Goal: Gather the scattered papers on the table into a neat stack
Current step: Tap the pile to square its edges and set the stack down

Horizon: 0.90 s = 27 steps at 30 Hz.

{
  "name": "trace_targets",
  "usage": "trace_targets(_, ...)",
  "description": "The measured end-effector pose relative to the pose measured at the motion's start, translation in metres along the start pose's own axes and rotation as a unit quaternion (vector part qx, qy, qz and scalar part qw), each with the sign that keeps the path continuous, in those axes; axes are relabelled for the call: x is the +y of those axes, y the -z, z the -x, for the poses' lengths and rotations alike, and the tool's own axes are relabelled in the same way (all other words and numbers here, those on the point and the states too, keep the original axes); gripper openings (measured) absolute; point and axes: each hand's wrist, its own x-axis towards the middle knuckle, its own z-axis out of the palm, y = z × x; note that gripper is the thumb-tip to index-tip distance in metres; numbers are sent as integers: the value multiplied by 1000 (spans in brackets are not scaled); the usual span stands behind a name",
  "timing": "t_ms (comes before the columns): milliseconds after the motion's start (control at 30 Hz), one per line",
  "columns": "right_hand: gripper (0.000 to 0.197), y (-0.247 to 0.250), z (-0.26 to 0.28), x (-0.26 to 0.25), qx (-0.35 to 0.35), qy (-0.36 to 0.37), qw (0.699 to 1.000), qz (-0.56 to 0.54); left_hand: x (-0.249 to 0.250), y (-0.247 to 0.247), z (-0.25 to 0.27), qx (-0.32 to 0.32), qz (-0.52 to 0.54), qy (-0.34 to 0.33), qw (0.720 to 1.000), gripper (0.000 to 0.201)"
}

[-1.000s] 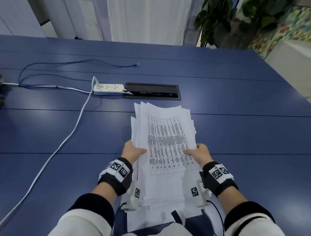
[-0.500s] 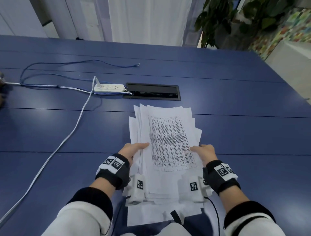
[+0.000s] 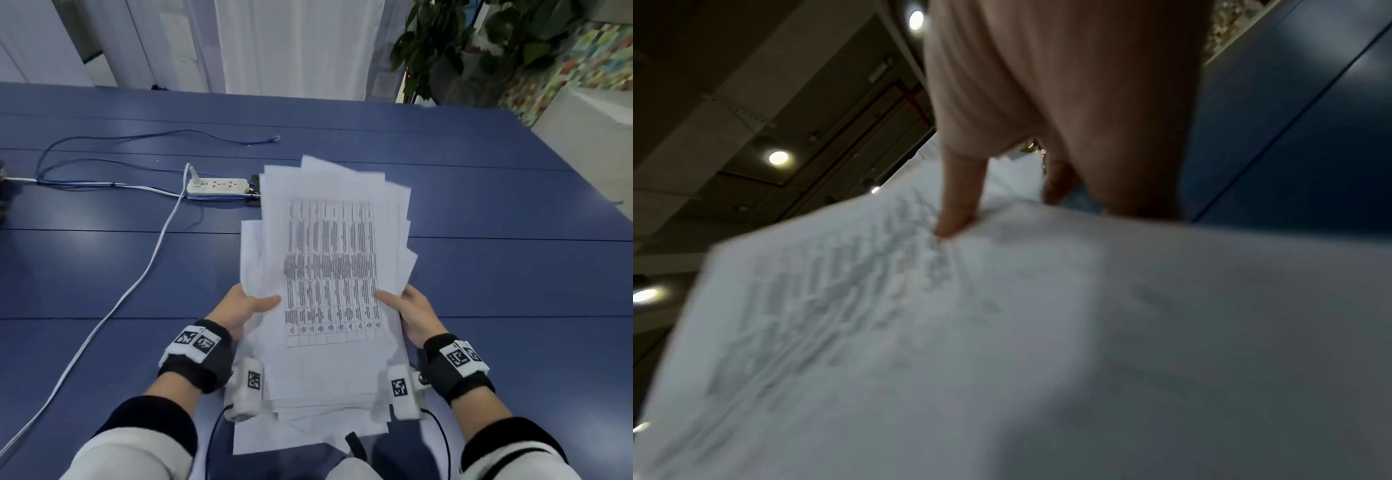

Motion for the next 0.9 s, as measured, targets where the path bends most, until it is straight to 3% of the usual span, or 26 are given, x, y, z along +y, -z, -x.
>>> trace_targets(67, 71, -2, 1, -7, -44, -21, 998, -39, 1, 10, 5, -24, 39, -14, 999, 27)
trace_targets(100, 72, -5, 2, -11, -75, -37, 996, -36, 1, 14, 7, -29, 45, -17, 998, 28)
trace_targets(200, 43, -19, 6, -21, -136, -29, 990, 30, 4, 20, 8, -9, 31, -23, 999, 29)
trace_targets(367, 30, -33, 17, -60, -87, 107, 988, 72, 41, 14, 14, 52, 12, -118, 992, 27)
trace_targets(467, 3, -38, 27, -102, -61, 214, 972, 75, 82, 10, 20, 61, 18, -216, 974, 25)
trace_targets(533, 22, -42, 32, -127, -32, 269, 961, 64, 105, 4, 21, 77, 26, -267, 960, 30)
trace_targets(567, 19, -41, 31, -135, -26, 285, 957, 53, 113, 0, 21, 88, 35, -285, 954, 35)
trace_targets(667, 10, -42, 33, -145, -26, 314, 947, 54, 122, -13, 23, 96, 55, -316, 942, 42)
trace_targets(733, 17, -42, 32, -144, -29, 311, 947, 71, 119, -19, 24, 85, 49, -318, 943, 42)
trace_targets(800, 8, -42, 28, -142, -39, 300, 950, 81, 113, -19, 18, 91, 50, -310, 945, 49)
trace_targets(900, 24, -42, 22, -143, -37, 306, 949, 73, 112, -20, 14, 94, 57, -299, 948, 52)
